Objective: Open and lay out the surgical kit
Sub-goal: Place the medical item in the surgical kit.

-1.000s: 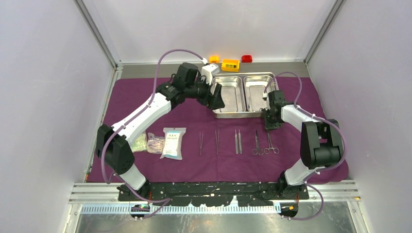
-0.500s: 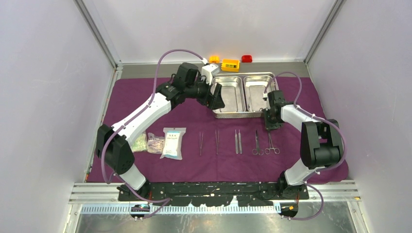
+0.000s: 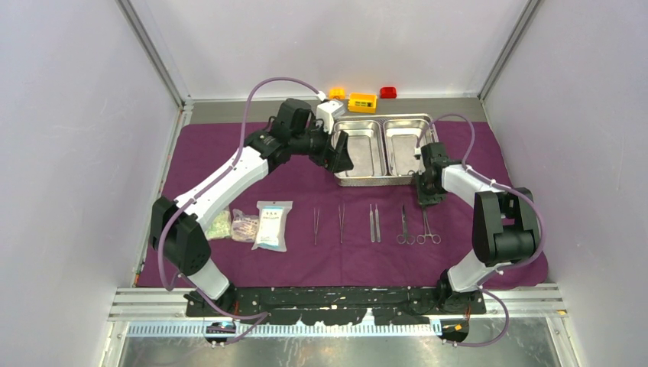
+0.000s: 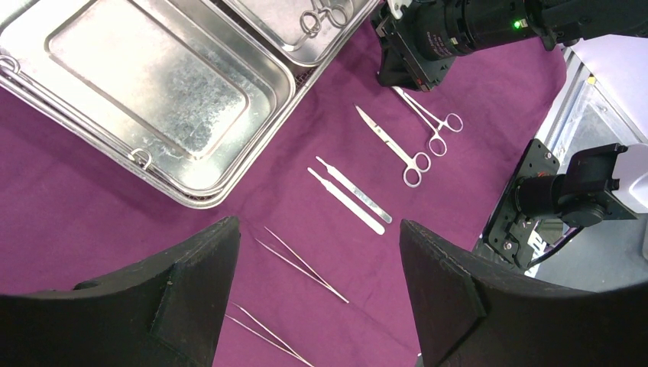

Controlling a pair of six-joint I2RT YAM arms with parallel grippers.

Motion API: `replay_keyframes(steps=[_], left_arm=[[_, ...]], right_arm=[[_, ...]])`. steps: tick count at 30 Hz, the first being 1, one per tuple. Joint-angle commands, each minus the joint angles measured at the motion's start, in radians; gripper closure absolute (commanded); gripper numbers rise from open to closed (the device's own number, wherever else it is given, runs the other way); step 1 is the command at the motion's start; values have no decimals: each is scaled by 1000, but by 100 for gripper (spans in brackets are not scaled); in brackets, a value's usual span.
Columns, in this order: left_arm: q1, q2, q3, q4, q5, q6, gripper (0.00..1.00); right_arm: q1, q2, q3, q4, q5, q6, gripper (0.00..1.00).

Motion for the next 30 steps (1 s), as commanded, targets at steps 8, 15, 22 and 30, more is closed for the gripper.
replay_keyframes(steps=[8,15,22,30], left_arm=[[5,-40,3,39,10,8,22],[7,-39,2,39,12,7,22],[6,-44,-3,39,14,8,22],[6,-50,-6,38,14,10,22]], right_arm=[[6,17,43,1,19,35,94],[6,21,42,8,19,31,94],[5,25,41,10,19,24,93],[5,24,41,7,22,21,87]])
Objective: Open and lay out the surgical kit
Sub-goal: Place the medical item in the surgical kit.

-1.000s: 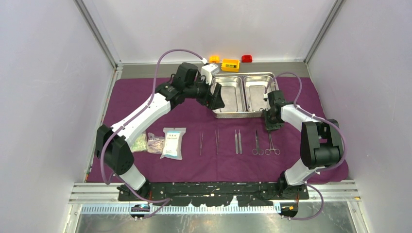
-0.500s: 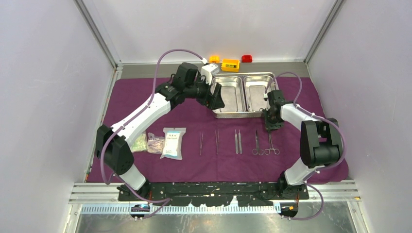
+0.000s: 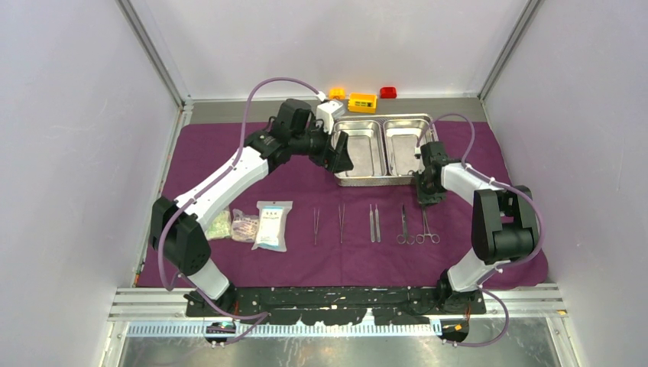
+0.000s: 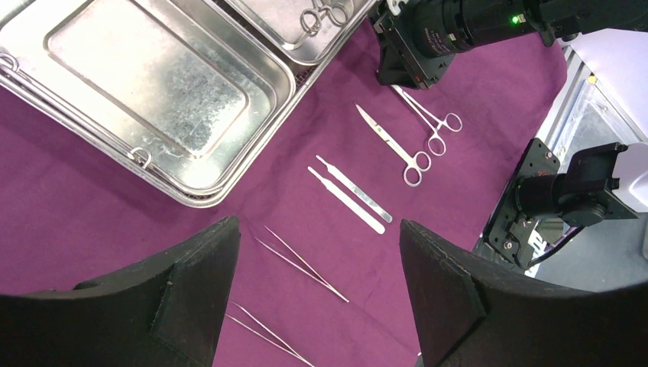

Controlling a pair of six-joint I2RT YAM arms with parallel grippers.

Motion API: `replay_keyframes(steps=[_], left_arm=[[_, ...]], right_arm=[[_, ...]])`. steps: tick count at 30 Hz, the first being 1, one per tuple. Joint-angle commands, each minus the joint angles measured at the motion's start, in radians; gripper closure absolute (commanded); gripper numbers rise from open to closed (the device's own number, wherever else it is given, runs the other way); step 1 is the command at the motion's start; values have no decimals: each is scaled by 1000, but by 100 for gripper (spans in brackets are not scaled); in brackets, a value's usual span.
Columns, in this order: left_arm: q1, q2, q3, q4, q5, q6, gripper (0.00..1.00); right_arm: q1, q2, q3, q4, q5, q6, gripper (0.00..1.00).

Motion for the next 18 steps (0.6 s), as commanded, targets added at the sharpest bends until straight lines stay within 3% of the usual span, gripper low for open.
replay_keyframes(steps=[1,12,18], left_arm=[[5,-49,-4,38,13,11,22],[5,-54,-6,39,14,12,22],[5,-49,4,32,15,15,22]], right_arm=[[4,7,25,21,20,0,86],[4,-13,33,10,28,-2,72],[4,-74,94,-16,25,-25,59]])
